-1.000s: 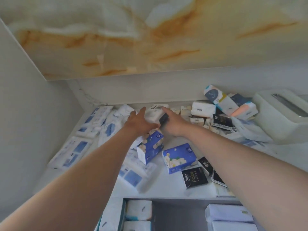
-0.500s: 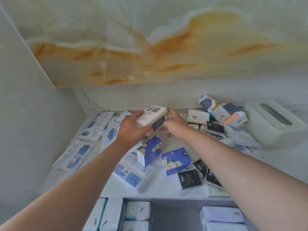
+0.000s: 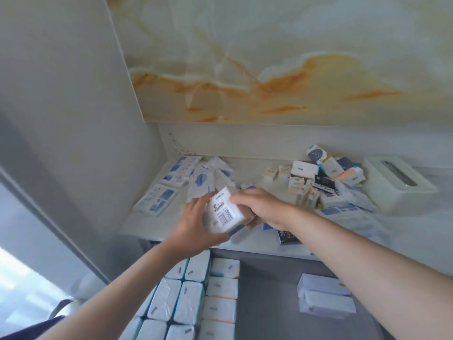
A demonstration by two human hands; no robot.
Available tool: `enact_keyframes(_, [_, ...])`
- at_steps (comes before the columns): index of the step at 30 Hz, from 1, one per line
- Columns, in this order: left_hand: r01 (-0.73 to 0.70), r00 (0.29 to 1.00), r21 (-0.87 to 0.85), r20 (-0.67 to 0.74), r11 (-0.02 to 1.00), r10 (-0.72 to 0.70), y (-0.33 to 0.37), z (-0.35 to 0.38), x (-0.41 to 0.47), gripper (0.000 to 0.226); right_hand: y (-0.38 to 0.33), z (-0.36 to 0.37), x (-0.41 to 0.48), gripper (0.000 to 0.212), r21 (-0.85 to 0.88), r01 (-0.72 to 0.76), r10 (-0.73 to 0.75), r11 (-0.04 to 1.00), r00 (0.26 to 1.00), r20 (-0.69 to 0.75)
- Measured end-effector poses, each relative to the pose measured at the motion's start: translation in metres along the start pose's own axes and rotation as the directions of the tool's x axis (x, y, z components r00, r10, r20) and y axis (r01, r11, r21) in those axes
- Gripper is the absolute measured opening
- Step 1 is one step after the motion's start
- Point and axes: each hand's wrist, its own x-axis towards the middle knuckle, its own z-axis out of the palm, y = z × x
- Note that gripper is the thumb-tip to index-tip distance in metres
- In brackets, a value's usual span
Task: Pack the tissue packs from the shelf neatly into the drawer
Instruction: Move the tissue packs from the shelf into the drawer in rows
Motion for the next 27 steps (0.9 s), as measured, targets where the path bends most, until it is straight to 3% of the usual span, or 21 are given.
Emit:
enact_keyframes(3, [-0.09,0.996,0.041,0.017,0.995,0.089,-0.015,-0.004,-0.035,0.094,0.007,0.024,-0.022,0.022,-0.111,-0.06,0.071,0.992,0.993,0.099])
enact_keyframes(8, [-0.075,0.993,0.079,0.096,0.994,0.067,-0.021,0.008,-0.066,0.094,0.03,0.05,-0.046,0.034,-0.149,-0.192,0.212,0.97,0.969,0.129])
enact_keyframes(12, [-0.059,0.939,0.113,0.343,0.992,0.016,-0.035,0.017,-0.088,0.099,0.051,0.059,-0.059,0.027,-0.335,-0.263,0.308,0.905,0.948,0.086])
enact_keyframes(14, [-0.096,0.896,0.208,0.443,0.973,-0.006,-0.044,0.025,-0.098,0.089,0.062,0.062,-0.065,0.029,-0.425,-0.298,0.36,0.855,0.93,0.072])
enact_keyframes(17, [-0.213,0.845,0.379,0.534,0.901,-0.024,-0.056,0.043,-0.108,0.065,0.076,0.064,-0.072,0.044,-0.498,-0.323,0.409,0.805,0.91,0.072])
enact_keyframes(23, [-0.476,0.785,0.608,0.619,0.636,-0.005,-0.064,0.087,-0.11,0.058,0.089,0.064,-0.086,0.034,-0.554,-0.3,0.443,0.777,0.885,0.142])
enact_keyframes(27, [-0.482,0.793,0.618,0.609,0.622,0.008,-0.071,0.094,-0.098,0.069,0.099,0.078,-0.091,0.039,-0.609,-0.283,0.472,0.741,0.865,0.172])
